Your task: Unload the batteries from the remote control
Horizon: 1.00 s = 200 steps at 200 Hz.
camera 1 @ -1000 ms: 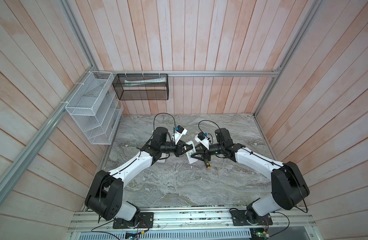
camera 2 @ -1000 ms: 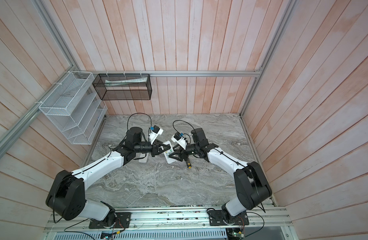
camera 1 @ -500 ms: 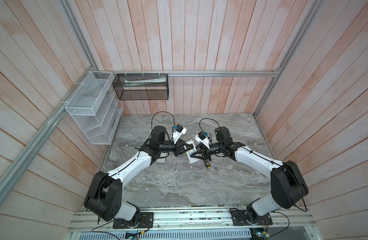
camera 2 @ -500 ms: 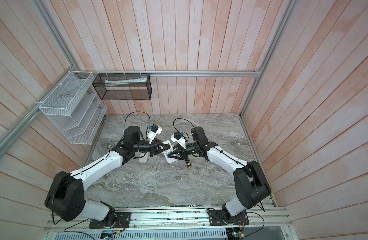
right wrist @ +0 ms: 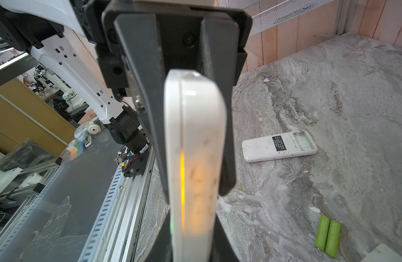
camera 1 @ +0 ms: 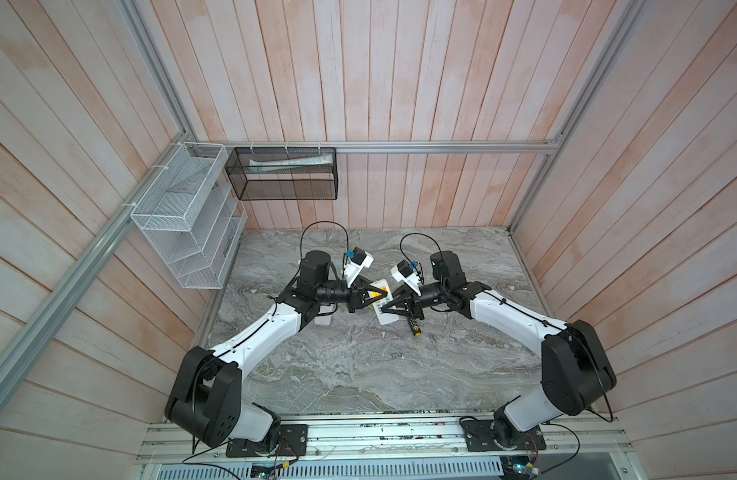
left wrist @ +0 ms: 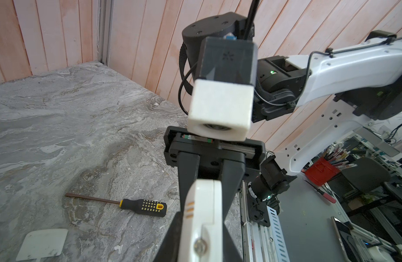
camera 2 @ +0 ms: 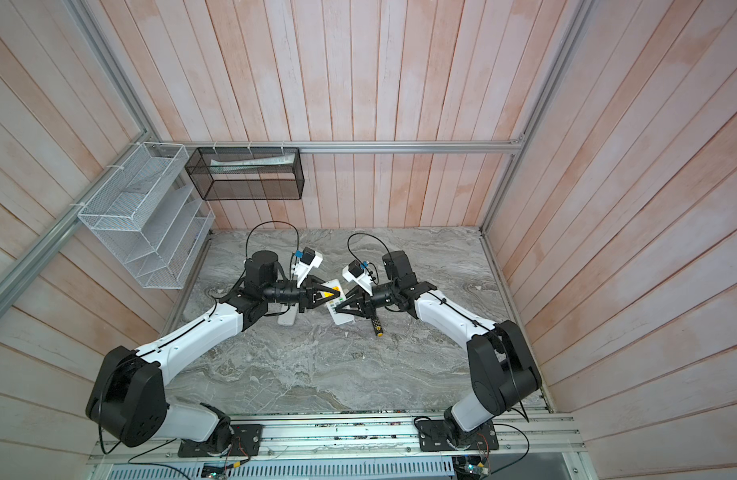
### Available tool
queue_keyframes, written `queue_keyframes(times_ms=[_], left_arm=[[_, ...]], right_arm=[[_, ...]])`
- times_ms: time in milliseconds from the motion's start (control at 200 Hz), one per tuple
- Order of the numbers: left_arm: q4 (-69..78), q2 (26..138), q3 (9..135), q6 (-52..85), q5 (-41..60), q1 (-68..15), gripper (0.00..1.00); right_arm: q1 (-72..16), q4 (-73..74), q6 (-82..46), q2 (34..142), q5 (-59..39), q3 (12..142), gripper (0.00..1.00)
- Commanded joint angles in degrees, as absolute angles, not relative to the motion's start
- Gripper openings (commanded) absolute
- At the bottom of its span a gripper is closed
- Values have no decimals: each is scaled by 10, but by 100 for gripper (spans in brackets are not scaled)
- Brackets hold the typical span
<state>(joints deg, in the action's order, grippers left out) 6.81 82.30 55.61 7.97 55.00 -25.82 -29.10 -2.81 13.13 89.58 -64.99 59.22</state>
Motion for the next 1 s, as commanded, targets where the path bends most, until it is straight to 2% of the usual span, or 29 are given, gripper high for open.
queue_keyframes(times_ms=[0, 30, 175, 335, 465, 645, 995], left_arm=[[62, 806, 568, 90, 511, -251, 49], [60, 805, 568, 93, 504, -250, 57], [35, 788, 568, 112, 457, -247, 78], [-1, 745, 555, 152, 347, -245, 100], [-38, 716, 546, 210, 276, -235, 100], [-76, 722, 549, 322, 276, -210, 100], [-53, 741, 555, 451, 335, -206, 100]], right_arm=[[-292, -20, 129, 895, -614, 602, 10], [-292, -16, 127, 892, -601, 599, 9], [-292, 14, 114, 868, -527, 575, 8], [-305, 47, 122, 820, -371, 537, 8], [-334, 94, 147, 768, -218, 491, 8], [-395, 146, 199, 722, -4, 445, 9], [-497, 230, 313, 710, 240, 403, 10]])
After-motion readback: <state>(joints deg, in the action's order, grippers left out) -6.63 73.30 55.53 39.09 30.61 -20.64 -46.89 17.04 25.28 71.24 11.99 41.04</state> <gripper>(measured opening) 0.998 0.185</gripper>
